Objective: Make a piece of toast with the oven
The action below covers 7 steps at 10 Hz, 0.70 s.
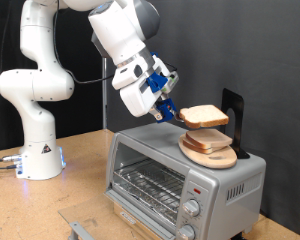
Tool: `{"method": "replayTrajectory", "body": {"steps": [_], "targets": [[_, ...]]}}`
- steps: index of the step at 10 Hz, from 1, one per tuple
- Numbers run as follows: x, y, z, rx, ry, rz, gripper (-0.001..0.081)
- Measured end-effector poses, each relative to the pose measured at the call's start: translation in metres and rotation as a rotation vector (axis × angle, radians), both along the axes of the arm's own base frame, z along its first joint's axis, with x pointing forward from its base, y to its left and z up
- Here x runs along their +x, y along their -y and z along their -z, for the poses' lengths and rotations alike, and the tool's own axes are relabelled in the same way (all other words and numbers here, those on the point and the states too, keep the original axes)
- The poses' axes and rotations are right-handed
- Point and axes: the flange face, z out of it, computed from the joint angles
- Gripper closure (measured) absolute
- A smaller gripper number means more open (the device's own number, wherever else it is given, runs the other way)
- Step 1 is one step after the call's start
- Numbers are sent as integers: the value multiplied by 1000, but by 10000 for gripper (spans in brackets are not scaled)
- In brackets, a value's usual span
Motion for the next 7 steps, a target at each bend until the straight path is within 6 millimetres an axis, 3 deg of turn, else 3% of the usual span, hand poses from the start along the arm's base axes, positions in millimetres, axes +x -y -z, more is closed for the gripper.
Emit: {"method": "replayTrajectory", "body": {"steps": [2, 7], "targets": [[-8, 1, 4, 5, -3, -142, 320], [-54, 40, -13, -2, 52, -498, 320]]}}
